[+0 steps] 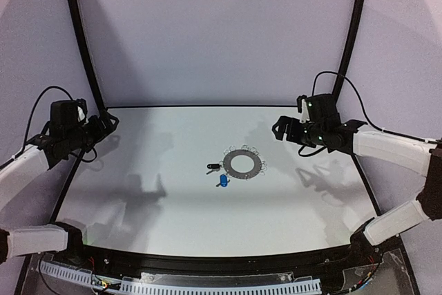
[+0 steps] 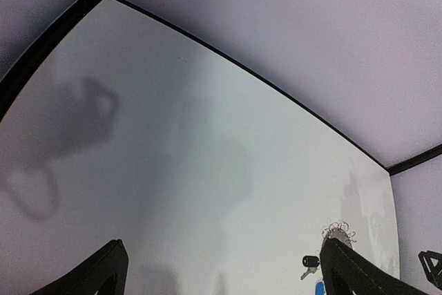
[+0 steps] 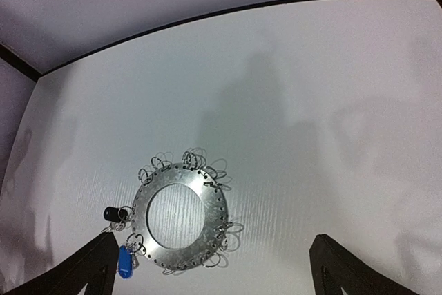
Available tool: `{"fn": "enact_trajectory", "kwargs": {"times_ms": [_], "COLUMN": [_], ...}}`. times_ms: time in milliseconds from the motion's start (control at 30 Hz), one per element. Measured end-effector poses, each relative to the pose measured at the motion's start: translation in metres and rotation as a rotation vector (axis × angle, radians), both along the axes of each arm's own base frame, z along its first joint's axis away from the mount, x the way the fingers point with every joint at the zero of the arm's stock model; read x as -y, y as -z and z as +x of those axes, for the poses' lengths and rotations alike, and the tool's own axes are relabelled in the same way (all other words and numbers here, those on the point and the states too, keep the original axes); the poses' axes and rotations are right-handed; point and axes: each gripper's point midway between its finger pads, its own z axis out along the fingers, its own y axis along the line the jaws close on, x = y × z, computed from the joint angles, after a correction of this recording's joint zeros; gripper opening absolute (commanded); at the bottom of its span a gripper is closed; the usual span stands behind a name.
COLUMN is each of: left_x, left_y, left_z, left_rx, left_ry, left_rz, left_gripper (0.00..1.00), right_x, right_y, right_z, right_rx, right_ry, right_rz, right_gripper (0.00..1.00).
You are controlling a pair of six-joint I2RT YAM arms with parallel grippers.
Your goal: Remove the keys from the keyring
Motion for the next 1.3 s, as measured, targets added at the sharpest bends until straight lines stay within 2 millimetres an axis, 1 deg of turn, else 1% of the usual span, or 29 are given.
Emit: {"fn": "enact_trajectory", "kwargs": {"times_ms": [33,67,100,200,267,300,333,367,400,467,500,567,633,700,800,900,967,1067,1100,1300], "left_x": [0.000,0.002,0.002,0.002,0.001,0.001,0.001,0.000,0.000,-0.001,-0.001,-0.002,-0.002,-0.003,-0.004,-0.005,-0.005,-0.005,-0.005,-0.004], "left_y": [0.001,0.003,0.004,0.007,0.008,0.009,0.010,0.011,0.011,0.012,0.013,0.014,0.017,0.020,0.021,0.020,0.020,0.020,0.020,0.021], "left_z": [0.001,0.001,0.001,-0.001,-0.002,-0.003,-0.004,-0.006,-0.006,-0.009,-0.011,-0.014,-0.018,-0.023,-0.026,-0.026,-0.027,-0.027,-0.027,-0.027], "left_rx": [-0.002,-0.010,-0.014,-0.027,-0.034,-0.040,-0.043,-0.049,-0.049,-0.058,-0.059,-0.057,-0.059,-0.062,-0.064,-0.060,-0.060,-0.061,-0.061,-0.064], "left_ry": [0.002,0.007,0.008,0.010,0.010,0.011,0.011,0.011,0.011,0.011,0.011,0.010,0.010,0.007,0.003,0.000,-0.001,-0.002,-0.002,-0.003], "left_rz": [-0.001,-0.002,-0.002,0.002,0.004,0.008,0.011,0.015,0.015,0.022,0.024,0.024,0.023,0.020,0.019,0.017,0.015,0.013,0.012,0.005], "left_gripper": [1.00,1.00,1.00,1.00,1.00,1.00,1.00,1.00,1.00,1.00,1.00,1.00,1.00,1.00,1.00,1.00,1.00,1.00,1.00,1.00], "right_x": [-0.002,-0.012,-0.018,-0.050,-0.067,-0.079,-0.084,-0.088,-0.089,-0.089,-0.085,-0.080,-0.077,-0.076,-0.076,-0.077,-0.076,-0.072,-0.072,-0.066], "right_y": [0.001,0.004,0.009,0.021,0.030,0.040,0.048,0.063,0.066,0.094,0.110,0.126,0.136,0.141,0.145,0.149,0.154,0.164,0.162,0.163], "right_z": [0.001,0.005,0.006,0.019,0.029,0.038,0.040,0.042,0.042,0.037,0.027,0.013,0.002,-0.004,-0.006,-0.004,-0.001,0.002,0.006,0.013], "right_rx": [-0.008,-0.040,-0.065,-0.170,-0.220,-0.265,-0.290,-0.356,-0.362,-0.462,-0.528,-0.606,-0.667,-0.704,-0.719,-0.720,-0.721,-0.727,-0.715,-0.695], "right_ry": [-0.005,-0.024,-0.035,-0.086,-0.109,-0.119,-0.126,-0.124,-0.127,-0.120,-0.116,-0.109,-0.104,-0.086,-0.060,-0.038,-0.010,0.029,0.056,0.156], "right_rz": [0.003,0.011,0.003,-0.056,-0.081,-0.105,-0.119,-0.148,-0.153,-0.180,-0.197,-0.210,-0.209,-0.197,-0.175,-0.162,-0.159,-0.173,-0.163,-0.140], "right_gripper": [0.98,0.98,0.98,0.98,0.94,0.92,0.90,0.90,0.90,0.88,0.87,0.83,0.80,0.78,0.71,0.63,0.60,0.58,0.57,0.54]}}
